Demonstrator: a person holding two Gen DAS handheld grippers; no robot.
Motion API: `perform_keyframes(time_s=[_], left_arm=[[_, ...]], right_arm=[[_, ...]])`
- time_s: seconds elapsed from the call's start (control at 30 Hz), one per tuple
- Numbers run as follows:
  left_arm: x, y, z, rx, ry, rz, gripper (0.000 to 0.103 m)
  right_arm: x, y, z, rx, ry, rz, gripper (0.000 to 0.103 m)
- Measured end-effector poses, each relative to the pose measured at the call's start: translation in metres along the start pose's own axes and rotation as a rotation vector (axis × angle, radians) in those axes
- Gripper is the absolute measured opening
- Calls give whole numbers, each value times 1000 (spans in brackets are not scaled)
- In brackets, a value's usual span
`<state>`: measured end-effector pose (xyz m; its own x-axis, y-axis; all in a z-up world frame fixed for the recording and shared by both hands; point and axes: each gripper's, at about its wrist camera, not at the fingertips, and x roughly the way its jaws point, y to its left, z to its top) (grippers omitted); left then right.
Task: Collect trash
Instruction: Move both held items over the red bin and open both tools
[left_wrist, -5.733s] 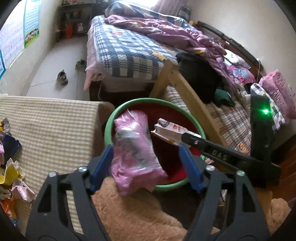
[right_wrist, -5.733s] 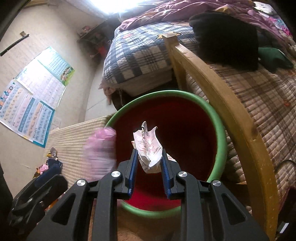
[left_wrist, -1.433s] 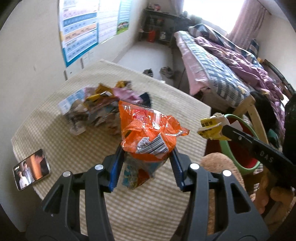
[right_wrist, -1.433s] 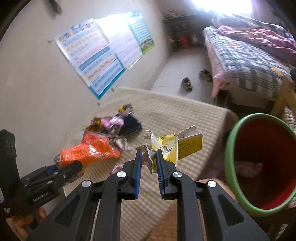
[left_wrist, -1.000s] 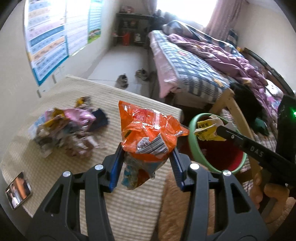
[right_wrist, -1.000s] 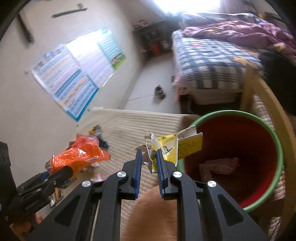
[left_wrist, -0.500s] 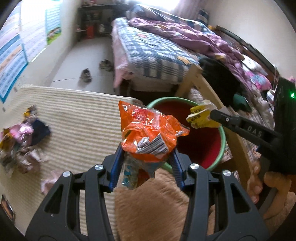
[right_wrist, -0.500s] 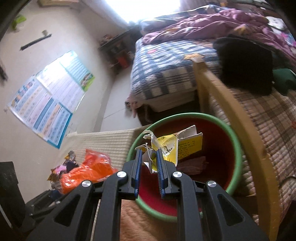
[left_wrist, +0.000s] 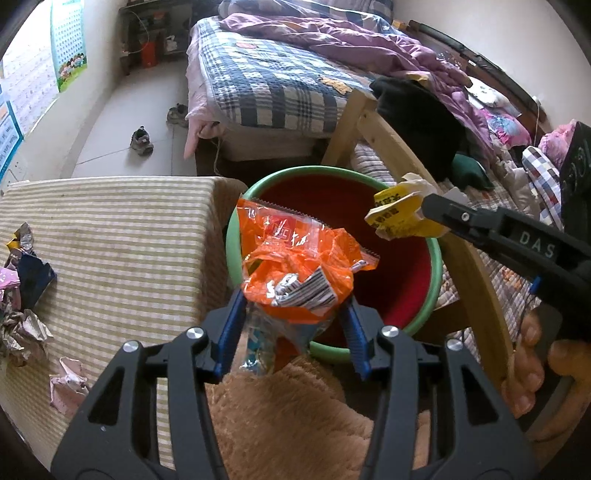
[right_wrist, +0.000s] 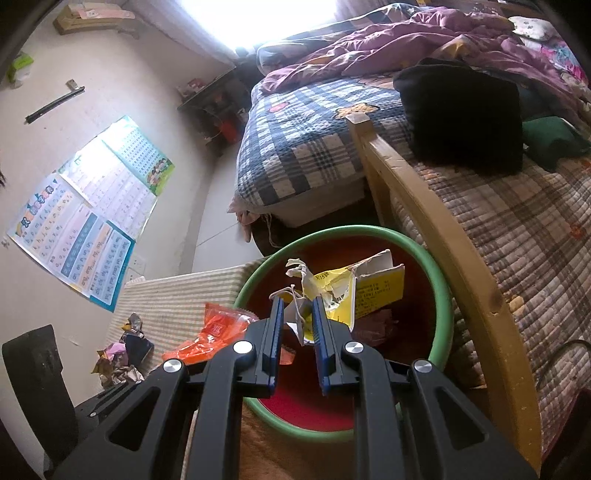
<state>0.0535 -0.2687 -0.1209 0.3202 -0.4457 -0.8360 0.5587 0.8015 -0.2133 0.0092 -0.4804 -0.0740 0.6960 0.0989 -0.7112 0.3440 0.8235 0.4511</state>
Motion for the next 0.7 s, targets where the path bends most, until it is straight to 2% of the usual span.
perform_keyframes(time_s=[0.17, 0.23, 0.3, 0.37, 0.47, 0.53, 0.7], left_arm=[[-3, 1, 1, -6, -12, 1, 52], [-4, 1, 1, -4, -17, 4, 57], [-6, 0, 1, -3, -30, 4, 72], [-9, -1, 1, 1, -43, -4, 74], [-11, -2, 1, 11, -48, -1, 78], [-13, 0, 0, 5, -52, -1, 78], [-22, 13, -6, -37, -61, -3, 79]], right_arm=[[1, 3, 0, -7, -2, -5, 16], [2, 2, 1, -4, -2, -6, 17], [2, 1, 1, 4, 0, -11, 18], [2, -2, 2, 23, -8, -12, 19], [1, -5, 3, 44, -13, -12, 29], [-2, -6, 3, 52, -29, -14, 42], [-6, -2, 5, 41, -40, -18, 43]])
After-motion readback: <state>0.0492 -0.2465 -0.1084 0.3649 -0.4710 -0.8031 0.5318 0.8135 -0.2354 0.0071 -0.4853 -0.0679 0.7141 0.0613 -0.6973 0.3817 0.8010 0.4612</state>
